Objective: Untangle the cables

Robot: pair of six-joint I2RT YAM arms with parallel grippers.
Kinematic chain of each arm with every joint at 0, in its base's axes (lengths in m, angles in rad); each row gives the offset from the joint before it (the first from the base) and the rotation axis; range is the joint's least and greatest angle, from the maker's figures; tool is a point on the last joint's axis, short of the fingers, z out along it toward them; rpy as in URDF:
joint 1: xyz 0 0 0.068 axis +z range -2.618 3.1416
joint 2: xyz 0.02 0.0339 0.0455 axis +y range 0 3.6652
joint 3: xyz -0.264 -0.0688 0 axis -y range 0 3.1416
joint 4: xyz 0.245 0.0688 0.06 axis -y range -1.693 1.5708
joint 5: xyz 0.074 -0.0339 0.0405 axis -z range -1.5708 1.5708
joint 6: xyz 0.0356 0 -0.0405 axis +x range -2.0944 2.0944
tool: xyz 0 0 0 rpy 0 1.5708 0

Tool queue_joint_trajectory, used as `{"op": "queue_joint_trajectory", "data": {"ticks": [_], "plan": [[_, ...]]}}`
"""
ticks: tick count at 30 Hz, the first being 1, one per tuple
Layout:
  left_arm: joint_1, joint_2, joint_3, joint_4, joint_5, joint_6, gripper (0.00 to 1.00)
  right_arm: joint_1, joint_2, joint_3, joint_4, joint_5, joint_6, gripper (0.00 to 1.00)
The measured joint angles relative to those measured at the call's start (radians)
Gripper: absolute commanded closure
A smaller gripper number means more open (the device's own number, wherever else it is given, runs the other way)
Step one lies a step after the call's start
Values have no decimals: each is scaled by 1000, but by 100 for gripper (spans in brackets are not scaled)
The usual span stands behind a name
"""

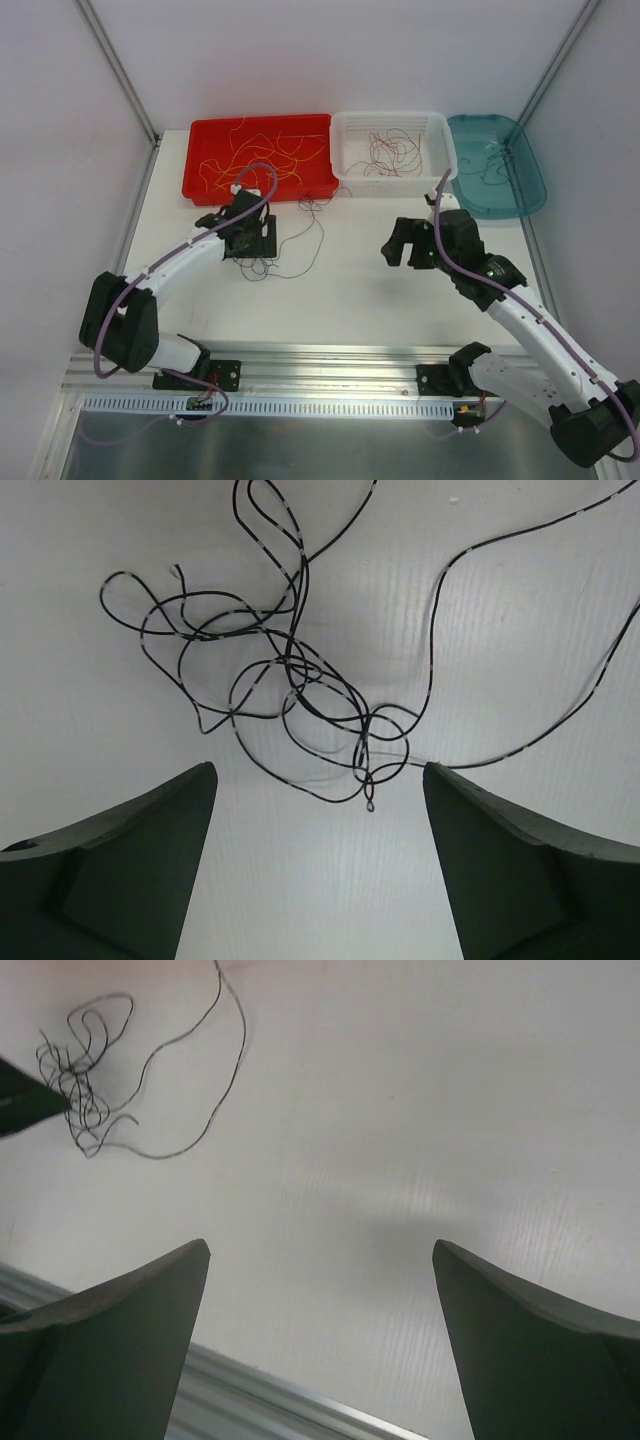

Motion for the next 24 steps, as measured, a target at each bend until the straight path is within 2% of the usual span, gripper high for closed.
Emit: {"op": "queue_joint_trajectory", "data": {"ticks": [4, 5, 7, 8, 10, 11, 12, 18, 24], "plan": [[0, 134, 78, 3, 17, -84, 40, 115, 2, -63, 21, 4, 9, 1], [-1, 177, 103, 5, 20, -102, 51, 136, 3, -74, 27, 5, 13, 1], [-4, 252, 142, 17, 22, -141, 61, 172, 5, -89, 34, 13, 21, 1], [-10, 285, 153, 21, 22, -158, 72, 185, 5, -92, 37, 19, 24, 1], [-31, 335, 164, 25, 21, -193, 85, 211, 3, -97, 41, 38, 28, 1], [-51, 354, 164, 24, 22, -209, 96, 224, 0, -99, 43, 46, 29, 1], [-79, 366, 164, 21, 20, -222, 100, 230, -5, -103, 47, 56, 29, 1], [-306, 352, 159, 26, 32, -307, 100, 235, -57, -150, 54, 119, 42, 1], [-488, 204, 97, 23, 40, -392, 100, 235, -57, -185, 67, 150, 73, 2]]}}
